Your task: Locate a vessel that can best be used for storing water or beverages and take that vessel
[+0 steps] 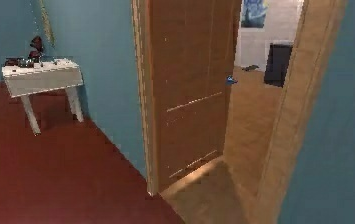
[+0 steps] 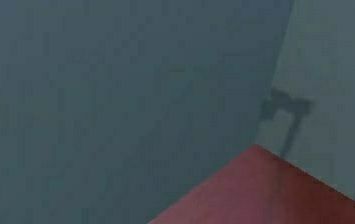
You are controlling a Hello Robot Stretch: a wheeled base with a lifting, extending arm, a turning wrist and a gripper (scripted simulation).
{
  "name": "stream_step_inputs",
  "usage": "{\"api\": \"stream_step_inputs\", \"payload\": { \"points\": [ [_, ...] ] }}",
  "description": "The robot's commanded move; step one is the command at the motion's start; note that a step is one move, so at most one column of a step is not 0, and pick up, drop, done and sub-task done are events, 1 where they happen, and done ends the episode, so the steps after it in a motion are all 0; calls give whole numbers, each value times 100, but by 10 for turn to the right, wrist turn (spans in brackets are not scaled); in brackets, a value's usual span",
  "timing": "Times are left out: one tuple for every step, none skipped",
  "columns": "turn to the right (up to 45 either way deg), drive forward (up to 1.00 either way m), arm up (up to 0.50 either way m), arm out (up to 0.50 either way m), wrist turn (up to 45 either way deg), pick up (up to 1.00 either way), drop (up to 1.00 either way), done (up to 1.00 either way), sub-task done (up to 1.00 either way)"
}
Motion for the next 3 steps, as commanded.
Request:
{"api": "stream_step_inputs", "payload": {
  "points": [
    [0,60,0,0,0,0,0,0,0],
    [360,0,0,0,0,0,0,0,0],
    [0,60,0,0,0,0,0,0,0]
  ]
}}
